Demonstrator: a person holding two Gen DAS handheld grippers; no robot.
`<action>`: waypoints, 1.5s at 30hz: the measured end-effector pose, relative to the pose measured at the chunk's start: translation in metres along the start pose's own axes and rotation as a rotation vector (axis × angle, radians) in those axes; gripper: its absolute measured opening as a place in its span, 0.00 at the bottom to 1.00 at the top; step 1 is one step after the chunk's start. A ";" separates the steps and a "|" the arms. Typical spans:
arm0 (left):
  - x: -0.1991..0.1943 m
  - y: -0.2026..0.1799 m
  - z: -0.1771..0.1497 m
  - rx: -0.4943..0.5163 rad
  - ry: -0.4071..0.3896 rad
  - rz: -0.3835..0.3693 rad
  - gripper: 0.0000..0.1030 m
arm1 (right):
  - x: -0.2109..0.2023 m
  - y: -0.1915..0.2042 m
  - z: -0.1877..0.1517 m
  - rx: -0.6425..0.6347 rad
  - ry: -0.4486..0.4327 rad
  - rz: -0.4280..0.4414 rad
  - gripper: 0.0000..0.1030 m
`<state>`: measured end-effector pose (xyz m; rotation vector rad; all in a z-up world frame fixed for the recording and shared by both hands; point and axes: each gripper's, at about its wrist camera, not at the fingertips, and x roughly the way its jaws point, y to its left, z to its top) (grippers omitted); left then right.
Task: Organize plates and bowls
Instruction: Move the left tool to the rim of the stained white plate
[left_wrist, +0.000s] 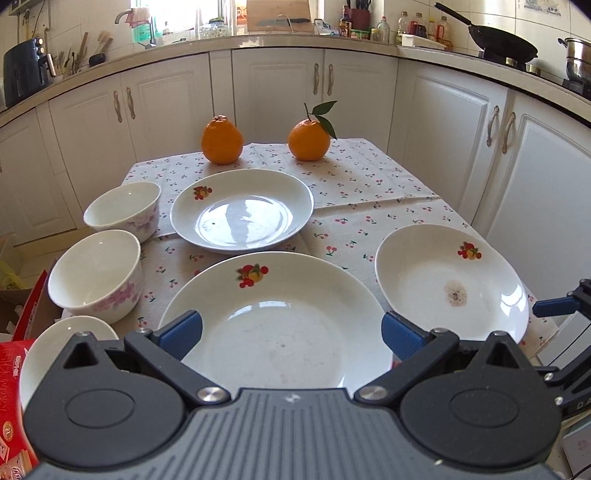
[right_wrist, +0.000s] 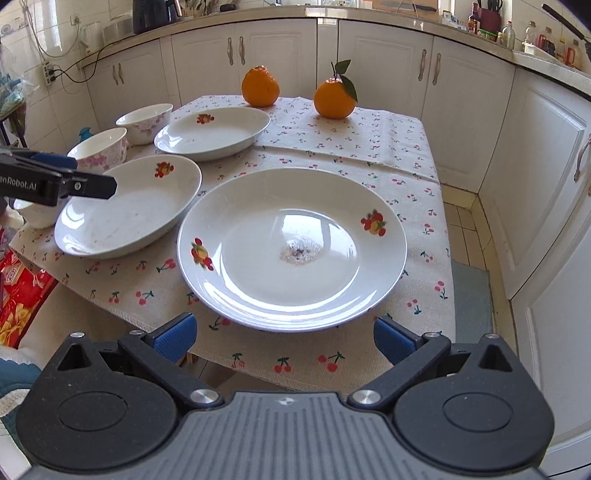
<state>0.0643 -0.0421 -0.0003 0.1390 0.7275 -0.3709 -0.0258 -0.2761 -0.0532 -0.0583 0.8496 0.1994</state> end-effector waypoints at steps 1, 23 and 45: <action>0.003 -0.001 0.002 0.000 0.005 -0.007 0.99 | 0.003 -0.001 -0.001 -0.003 0.006 0.001 1.00; 0.060 -0.052 0.053 0.141 0.132 -0.243 0.99 | 0.033 -0.026 0.004 -0.133 0.001 0.105 1.00; 0.140 -0.088 0.086 0.229 0.386 -0.370 0.99 | 0.035 -0.043 -0.003 -0.221 -0.107 0.205 1.00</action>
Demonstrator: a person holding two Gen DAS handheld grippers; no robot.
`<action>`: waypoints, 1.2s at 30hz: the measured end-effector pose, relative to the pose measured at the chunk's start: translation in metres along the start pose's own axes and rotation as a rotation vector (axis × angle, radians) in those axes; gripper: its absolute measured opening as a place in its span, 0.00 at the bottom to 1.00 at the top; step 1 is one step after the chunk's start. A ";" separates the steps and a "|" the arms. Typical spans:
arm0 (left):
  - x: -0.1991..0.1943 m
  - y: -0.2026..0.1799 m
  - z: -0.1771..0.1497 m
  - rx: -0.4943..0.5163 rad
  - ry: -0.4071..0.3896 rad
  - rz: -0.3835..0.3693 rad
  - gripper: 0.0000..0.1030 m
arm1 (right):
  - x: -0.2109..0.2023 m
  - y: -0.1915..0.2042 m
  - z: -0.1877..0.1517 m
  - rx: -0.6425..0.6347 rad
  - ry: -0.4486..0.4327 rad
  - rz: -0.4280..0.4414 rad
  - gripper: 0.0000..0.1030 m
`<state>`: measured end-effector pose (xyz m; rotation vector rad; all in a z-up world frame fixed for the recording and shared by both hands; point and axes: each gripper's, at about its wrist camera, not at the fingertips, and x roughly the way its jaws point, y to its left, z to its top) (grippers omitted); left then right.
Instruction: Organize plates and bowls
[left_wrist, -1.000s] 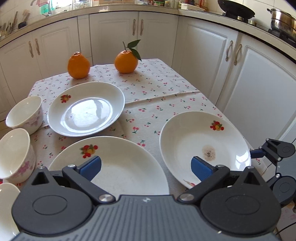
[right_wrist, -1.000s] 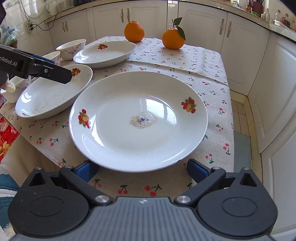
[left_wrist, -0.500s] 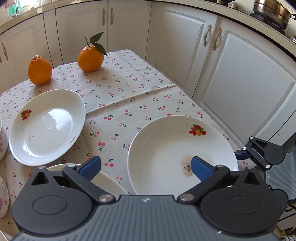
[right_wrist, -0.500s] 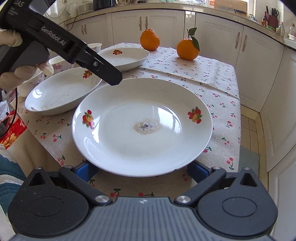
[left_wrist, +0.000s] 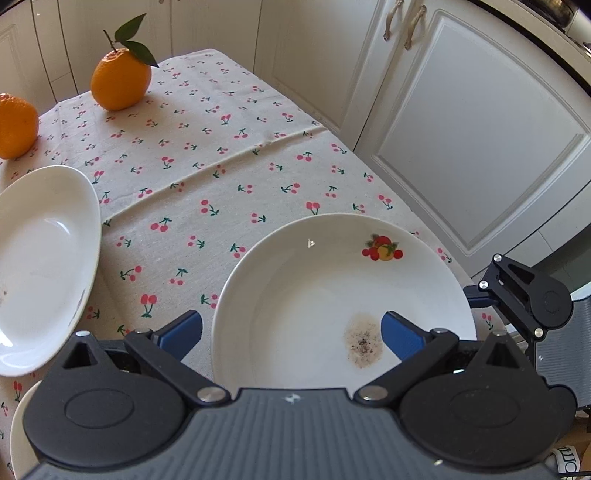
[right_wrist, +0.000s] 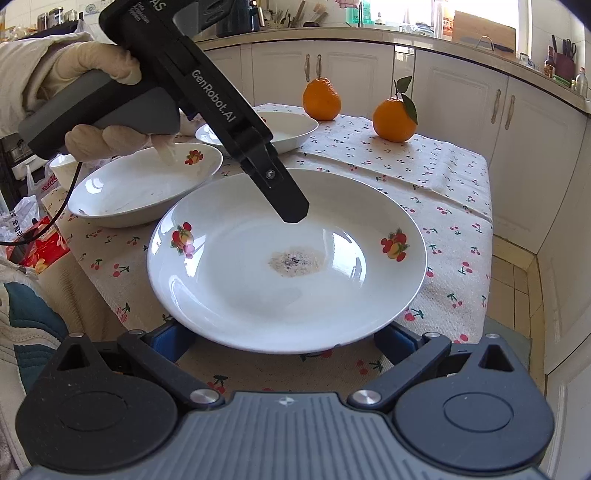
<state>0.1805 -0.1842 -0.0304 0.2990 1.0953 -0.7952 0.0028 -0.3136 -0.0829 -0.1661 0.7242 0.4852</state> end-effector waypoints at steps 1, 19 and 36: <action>0.002 0.001 0.002 0.003 0.008 -0.008 0.98 | 0.000 0.000 0.000 -0.003 0.002 0.004 1.00; 0.023 0.008 0.015 0.010 0.113 -0.079 0.86 | 0.002 -0.005 0.002 -0.024 0.010 0.031 1.00; 0.011 0.010 0.029 0.002 0.057 -0.080 0.86 | -0.001 -0.015 0.020 -0.069 0.032 0.011 1.00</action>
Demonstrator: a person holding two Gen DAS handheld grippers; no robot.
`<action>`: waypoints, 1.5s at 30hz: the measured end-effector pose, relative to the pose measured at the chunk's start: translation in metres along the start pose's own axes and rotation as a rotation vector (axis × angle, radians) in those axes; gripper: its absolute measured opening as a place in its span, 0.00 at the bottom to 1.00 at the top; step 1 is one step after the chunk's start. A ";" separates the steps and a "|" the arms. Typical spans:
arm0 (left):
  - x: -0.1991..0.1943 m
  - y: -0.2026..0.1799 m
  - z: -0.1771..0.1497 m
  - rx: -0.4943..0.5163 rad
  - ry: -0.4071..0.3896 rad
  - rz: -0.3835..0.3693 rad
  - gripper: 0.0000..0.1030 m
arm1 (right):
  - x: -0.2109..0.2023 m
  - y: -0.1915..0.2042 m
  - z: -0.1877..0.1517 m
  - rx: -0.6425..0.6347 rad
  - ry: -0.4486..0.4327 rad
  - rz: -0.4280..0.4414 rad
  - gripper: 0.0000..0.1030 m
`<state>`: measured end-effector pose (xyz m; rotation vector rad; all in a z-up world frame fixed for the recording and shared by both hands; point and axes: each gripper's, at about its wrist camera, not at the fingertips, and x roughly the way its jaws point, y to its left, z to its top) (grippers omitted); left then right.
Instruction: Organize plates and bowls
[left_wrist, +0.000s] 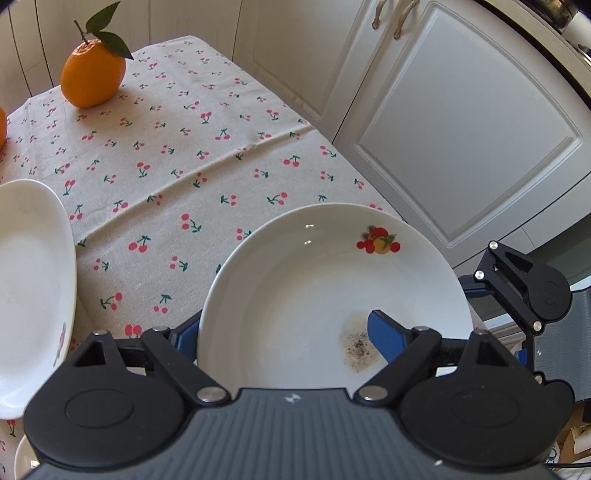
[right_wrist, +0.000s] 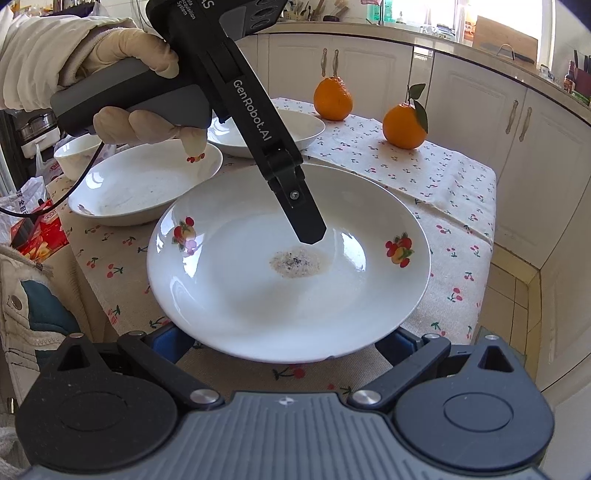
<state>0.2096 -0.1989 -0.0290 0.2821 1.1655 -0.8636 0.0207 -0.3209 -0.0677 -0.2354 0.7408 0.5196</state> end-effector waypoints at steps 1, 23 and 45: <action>-0.001 0.000 0.003 -0.001 -0.008 0.002 0.86 | 0.000 -0.003 0.002 -0.002 -0.003 0.001 1.00; 0.031 0.022 0.060 -0.014 -0.077 0.044 0.86 | 0.031 -0.068 0.024 0.007 0.016 -0.007 1.00; 0.050 0.027 0.069 -0.022 -0.083 0.036 0.87 | 0.039 -0.076 0.021 0.042 0.041 -0.055 1.00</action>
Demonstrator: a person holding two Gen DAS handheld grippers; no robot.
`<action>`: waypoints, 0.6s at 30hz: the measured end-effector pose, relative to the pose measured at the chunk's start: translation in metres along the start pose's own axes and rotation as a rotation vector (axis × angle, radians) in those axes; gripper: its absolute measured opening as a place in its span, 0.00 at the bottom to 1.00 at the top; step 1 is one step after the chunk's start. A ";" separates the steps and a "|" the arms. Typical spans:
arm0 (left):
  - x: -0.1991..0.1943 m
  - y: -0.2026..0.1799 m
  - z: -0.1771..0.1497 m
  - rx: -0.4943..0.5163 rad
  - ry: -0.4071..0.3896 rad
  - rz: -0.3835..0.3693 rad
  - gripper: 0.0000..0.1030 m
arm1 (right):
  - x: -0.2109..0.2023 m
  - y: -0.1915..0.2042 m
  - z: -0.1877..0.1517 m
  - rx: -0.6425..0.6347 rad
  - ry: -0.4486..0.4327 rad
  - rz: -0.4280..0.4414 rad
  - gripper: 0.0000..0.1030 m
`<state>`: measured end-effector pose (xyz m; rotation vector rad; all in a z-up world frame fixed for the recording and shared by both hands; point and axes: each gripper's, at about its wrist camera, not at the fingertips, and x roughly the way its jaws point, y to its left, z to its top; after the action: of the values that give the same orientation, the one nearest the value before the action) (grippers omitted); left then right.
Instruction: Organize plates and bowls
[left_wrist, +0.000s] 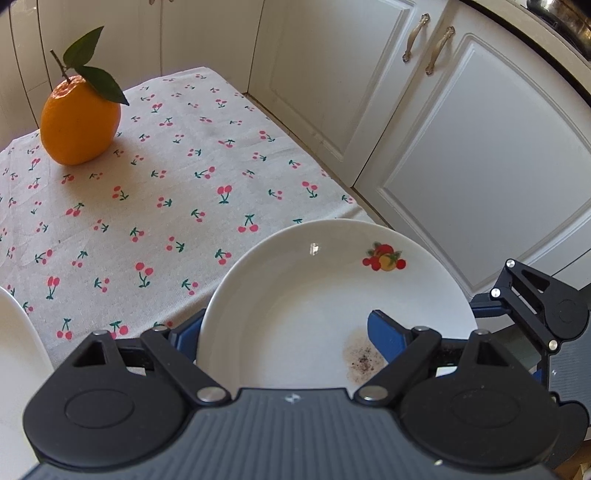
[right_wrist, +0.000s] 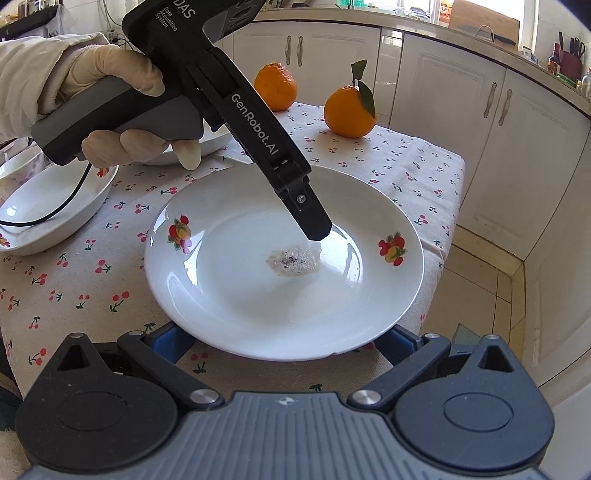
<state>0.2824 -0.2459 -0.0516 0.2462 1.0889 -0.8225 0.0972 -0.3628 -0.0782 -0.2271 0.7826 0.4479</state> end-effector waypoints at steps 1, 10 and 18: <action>-0.001 0.000 -0.001 -0.003 -0.003 0.001 0.87 | -0.001 0.001 0.000 0.000 0.001 -0.006 1.00; -0.029 -0.010 -0.012 0.013 -0.060 0.058 0.88 | -0.024 0.010 -0.004 0.041 0.007 -0.049 1.00; -0.070 -0.031 -0.038 0.064 -0.137 0.118 0.88 | -0.055 0.040 -0.007 0.028 0.001 -0.118 1.00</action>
<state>0.2201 -0.2134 -0.0024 0.3012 0.9124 -0.7579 0.0398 -0.3470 -0.0448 -0.2465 0.7718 0.3255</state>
